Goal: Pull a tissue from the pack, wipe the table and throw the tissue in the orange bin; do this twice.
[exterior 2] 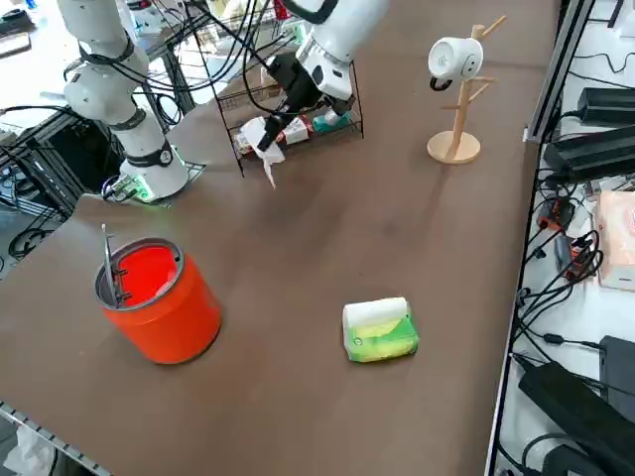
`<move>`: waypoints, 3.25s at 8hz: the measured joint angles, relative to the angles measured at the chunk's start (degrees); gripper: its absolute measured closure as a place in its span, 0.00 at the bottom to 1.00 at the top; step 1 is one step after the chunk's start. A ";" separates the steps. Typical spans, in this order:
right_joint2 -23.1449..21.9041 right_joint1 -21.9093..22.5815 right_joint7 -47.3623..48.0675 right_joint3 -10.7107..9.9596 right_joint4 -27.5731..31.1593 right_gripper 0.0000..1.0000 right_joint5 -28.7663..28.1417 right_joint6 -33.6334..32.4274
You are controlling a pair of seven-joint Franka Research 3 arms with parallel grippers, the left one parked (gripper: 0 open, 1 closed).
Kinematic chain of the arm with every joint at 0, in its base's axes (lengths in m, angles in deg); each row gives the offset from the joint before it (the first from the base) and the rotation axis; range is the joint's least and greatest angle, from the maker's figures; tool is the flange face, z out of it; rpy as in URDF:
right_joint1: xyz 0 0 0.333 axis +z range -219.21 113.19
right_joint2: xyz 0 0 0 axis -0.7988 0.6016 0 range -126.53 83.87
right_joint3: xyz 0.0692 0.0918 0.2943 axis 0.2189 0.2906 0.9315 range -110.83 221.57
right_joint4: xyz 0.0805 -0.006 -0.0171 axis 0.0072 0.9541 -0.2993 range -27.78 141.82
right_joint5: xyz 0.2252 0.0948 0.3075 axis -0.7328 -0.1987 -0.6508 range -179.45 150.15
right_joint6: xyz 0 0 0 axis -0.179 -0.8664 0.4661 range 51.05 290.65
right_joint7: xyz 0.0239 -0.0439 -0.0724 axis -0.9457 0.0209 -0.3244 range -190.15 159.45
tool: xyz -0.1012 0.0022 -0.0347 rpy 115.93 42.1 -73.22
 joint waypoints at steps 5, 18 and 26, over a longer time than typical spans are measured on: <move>-1.00 -0.40 -21.89 -10.91 -2.24 0.98 14.72 -1.78; 7.39 -9.08 -34.35 -16.45 0.93 0.97 23.75 12.73; 7.27 -12.42 -40.43 -16.24 3.65 0.00 21.78 18.87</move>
